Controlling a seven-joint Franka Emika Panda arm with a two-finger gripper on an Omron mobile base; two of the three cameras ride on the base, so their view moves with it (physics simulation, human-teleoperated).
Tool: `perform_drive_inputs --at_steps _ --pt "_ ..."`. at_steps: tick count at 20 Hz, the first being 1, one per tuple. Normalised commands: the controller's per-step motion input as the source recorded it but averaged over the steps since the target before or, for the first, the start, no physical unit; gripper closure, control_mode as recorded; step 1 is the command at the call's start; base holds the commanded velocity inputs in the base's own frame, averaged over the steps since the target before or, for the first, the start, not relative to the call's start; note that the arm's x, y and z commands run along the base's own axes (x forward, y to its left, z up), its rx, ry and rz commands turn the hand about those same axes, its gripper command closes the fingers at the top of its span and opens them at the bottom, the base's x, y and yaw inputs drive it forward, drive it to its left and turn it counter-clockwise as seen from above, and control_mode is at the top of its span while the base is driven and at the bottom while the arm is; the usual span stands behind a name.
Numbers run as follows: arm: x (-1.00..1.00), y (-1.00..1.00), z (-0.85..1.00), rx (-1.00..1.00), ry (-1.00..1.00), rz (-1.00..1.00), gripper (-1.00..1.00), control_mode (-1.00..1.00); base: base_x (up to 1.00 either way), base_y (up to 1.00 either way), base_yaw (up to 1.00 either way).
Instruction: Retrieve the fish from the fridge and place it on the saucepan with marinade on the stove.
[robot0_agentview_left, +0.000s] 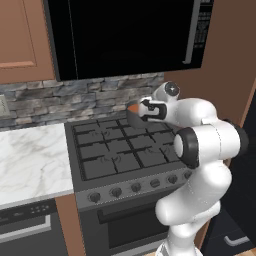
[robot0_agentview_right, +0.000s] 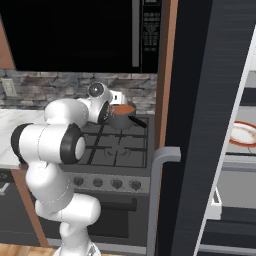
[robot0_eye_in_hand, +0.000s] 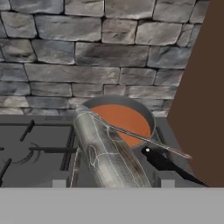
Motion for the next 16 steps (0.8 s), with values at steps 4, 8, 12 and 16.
perform_drive_inputs --at_steps 4,8,12,16 --pt "0.36 0.0 -0.09 0.0 -0.01 0.0 1.0 -1.0 0.0 0.0 0.0" --pt "0.35 0.0 -0.13 0.0 0.0 0.0 1.0 -1.0 0.0 0.0 0.0" --pt "0.34 0.0 -0.15 0.0 0.0 0.01 1.0 -1.0 0.0 0.0 0.0" --pt "0.36 0.0 -0.12 0.0 -0.01 0.01 1.0 -1.0 0.0 0.0 0.0"
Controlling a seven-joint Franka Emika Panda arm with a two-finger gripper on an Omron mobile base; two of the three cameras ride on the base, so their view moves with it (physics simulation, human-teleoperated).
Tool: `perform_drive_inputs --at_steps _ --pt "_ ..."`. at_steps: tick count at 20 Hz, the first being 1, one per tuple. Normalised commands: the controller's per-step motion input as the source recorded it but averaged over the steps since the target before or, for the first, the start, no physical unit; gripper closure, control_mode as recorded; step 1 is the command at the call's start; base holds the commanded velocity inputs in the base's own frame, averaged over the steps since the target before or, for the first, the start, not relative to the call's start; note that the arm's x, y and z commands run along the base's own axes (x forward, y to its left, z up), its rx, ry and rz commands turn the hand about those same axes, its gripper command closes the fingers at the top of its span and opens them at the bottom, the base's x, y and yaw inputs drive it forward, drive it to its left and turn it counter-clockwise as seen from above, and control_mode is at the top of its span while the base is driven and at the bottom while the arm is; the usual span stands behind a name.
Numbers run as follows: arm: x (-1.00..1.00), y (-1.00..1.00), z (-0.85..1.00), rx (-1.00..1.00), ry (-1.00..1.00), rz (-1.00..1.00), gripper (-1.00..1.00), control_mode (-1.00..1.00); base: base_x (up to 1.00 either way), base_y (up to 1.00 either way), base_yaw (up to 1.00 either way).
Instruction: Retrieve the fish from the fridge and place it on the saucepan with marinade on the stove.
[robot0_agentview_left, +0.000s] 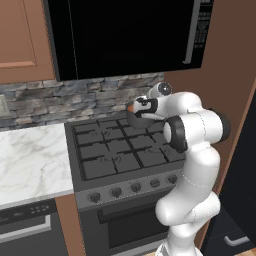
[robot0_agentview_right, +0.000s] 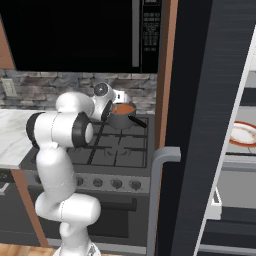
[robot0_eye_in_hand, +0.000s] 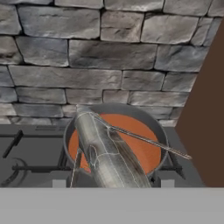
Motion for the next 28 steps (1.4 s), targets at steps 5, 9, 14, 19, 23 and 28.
perform_drive_inputs --at_steps 5,9,14,19,23,28 --pt "0.34 0.0 -0.12 0.0 -0.03 0.01 1.0 -1.0 0.0 0.0 0.0" --pt "0.33 0.0 -0.14 0.0 -0.03 0.01 1.0 -1.0 0.0 0.0 0.0" --pt "0.22 0.0 -0.19 0.0 -0.03 0.02 1.0 -1.0 0.0 0.0 0.0" --pt "0.15 0.0 -0.23 0.0 -0.01 0.04 1.0 -1.0 0.0 0.0 0.0" --pt "0.19 0.0 -0.21 0.0 -0.02 0.04 1.0 -1.0 0.0 0.0 0.0" --pt "0.21 -0.01 -0.17 0.0 -0.01 0.04 1.0 -1.0 0.0 0.0 0.0"
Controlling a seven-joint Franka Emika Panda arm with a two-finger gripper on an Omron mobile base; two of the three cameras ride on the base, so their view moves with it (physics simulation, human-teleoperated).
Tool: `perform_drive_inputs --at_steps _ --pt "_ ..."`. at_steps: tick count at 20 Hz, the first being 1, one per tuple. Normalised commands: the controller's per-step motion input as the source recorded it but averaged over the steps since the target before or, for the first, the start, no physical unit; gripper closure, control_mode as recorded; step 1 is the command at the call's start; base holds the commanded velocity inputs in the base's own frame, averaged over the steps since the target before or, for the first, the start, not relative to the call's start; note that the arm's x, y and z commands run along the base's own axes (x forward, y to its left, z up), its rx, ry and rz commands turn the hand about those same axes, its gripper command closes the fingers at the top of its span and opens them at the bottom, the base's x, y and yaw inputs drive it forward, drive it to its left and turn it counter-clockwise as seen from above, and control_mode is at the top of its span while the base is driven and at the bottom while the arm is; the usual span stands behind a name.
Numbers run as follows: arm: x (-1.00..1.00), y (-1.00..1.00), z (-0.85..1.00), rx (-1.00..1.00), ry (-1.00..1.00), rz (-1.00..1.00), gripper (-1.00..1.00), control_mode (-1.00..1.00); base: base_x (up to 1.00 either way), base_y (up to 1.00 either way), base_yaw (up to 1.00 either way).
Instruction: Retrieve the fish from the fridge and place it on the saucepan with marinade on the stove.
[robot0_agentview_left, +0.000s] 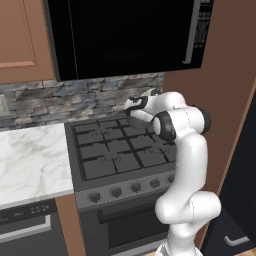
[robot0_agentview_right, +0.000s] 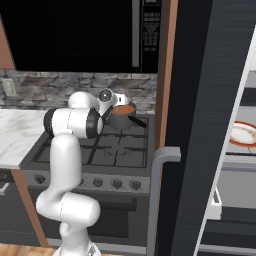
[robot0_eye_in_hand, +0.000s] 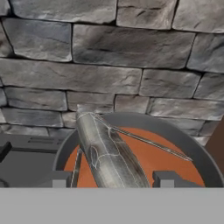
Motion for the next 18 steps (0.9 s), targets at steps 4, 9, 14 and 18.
perform_drive_inputs --at_steps 4,9,14,18 --pt "0.25 -0.04 -0.08 0.0 0.0 0.03 1.0 -1.0 0.0 0.0 0.0" --pt "0.27 -0.13 -0.01 0.0 0.0 0.05 1.0 -1.0 0.0 0.0 0.0" --pt "0.27 -0.13 0.0 0.0 0.0 0.05 1.0 -1.0 0.0 0.0 0.0" --pt "0.02 -0.08 -0.01 0.0 0.0 0.06 1.0 -1.0 0.0 0.0 0.0"
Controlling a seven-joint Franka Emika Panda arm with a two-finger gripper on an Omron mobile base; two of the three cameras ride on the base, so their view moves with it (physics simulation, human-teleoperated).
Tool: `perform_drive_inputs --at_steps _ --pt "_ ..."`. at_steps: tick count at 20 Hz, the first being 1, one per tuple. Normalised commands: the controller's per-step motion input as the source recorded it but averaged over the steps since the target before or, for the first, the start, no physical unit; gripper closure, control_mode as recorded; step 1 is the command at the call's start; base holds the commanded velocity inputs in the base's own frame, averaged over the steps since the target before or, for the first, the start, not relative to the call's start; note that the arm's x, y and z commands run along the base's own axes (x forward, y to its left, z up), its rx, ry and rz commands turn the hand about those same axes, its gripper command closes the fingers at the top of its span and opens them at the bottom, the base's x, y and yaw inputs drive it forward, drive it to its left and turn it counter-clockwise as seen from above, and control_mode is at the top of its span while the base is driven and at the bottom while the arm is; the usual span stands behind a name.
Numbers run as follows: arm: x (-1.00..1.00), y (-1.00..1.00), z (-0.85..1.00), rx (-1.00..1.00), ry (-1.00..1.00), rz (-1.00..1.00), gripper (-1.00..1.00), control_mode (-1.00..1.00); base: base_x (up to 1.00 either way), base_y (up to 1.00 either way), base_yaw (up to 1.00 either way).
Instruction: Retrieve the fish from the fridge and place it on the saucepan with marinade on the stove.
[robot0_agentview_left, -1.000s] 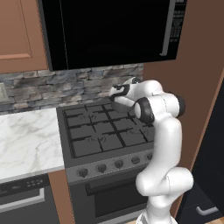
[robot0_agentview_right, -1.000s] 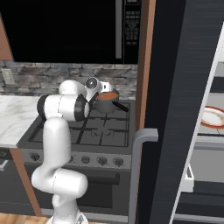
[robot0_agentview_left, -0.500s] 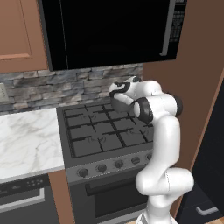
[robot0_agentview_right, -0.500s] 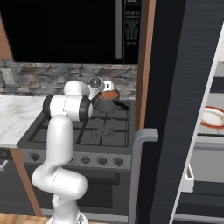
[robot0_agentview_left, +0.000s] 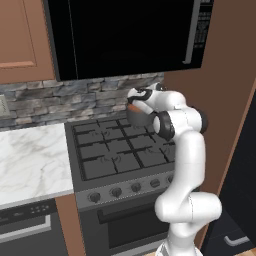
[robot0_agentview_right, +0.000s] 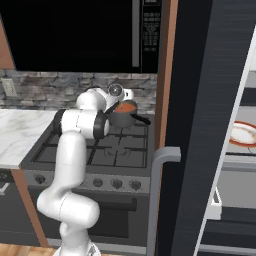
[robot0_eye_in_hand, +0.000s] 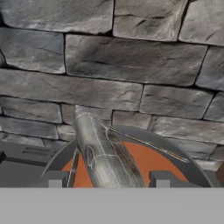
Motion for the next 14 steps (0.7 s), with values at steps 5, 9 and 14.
perform_drive_inputs --at_steps 5,9,14 --pt "0.0 -0.03 -0.01 0.0 0.0 0.05 1.0 -1.0 0.0 0.0 0.0" --pt "0.0 0.0 0.0 0.0 0.0 0.01 1.0 -1.0 0.0 0.0 0.0" --pt "0.1 0.0 -0.04 0.0 0.0 0.02 1.0 -1.0 0.0 0.0 0.0"
